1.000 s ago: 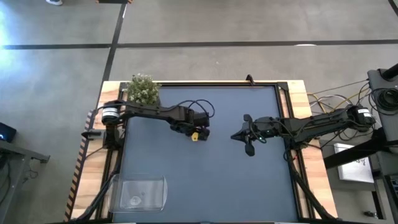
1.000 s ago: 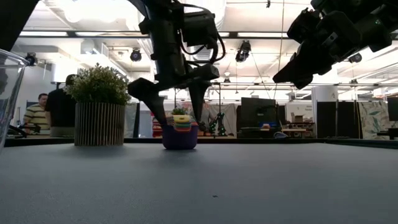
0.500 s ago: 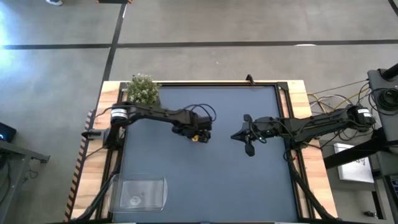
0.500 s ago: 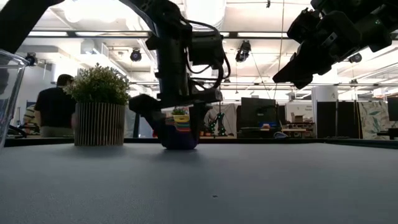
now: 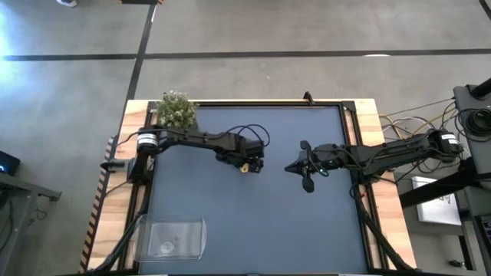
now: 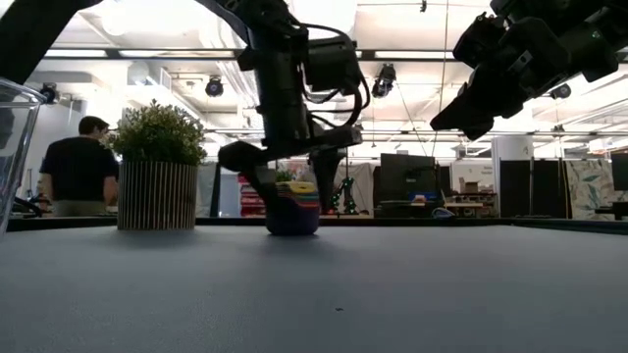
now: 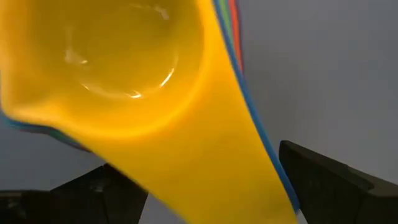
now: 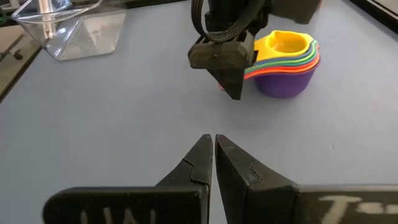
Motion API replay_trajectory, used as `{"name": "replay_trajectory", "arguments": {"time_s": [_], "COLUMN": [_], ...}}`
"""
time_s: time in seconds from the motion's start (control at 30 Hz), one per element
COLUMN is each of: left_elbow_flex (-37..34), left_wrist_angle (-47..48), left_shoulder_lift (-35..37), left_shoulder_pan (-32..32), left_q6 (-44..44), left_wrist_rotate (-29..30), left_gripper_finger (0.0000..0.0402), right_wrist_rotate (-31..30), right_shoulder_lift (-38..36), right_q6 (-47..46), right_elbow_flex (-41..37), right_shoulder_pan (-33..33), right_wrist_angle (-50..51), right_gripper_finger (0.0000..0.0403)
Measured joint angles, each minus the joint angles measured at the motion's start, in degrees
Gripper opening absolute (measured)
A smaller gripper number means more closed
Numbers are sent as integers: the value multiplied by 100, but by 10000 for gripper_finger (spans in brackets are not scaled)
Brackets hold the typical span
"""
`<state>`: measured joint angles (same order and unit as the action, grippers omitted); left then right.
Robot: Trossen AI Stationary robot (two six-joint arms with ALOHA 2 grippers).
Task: Nest measuring cups in basket
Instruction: Put the stacked measuring cups into the transparent bin
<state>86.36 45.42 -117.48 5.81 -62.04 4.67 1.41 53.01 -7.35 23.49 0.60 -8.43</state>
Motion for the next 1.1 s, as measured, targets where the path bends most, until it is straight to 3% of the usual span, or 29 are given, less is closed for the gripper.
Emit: {"name": "replay_trajectory", "arguments": {"time_s": [0.4, 0.87, 1.1], "left_elbow_flex": [180, 173, 173], "left_wrist_angle": [209, 685, 700], "left_shoulder_lift": [-180, -182, -179], "left_shoulder_pan": [147, 190, 210], "left_q6": [191, 567, 1159], "left_wrist_rotate": [51, 95, 98], "left_gripper_finger": [289, 177, 126], "right_wrist_rotate": [2, 2, 2], "right_shoulder_lift": [0, 0, 0], "right_q6": [-3, 10, 8], "right_elbow_flex": [-2, -4, -4], "right_shoulder_pan": [1, 0, 0], "right_wrist_angle": [2, 15, 15], "right_gripper_finger": [9, 9, 9]}}
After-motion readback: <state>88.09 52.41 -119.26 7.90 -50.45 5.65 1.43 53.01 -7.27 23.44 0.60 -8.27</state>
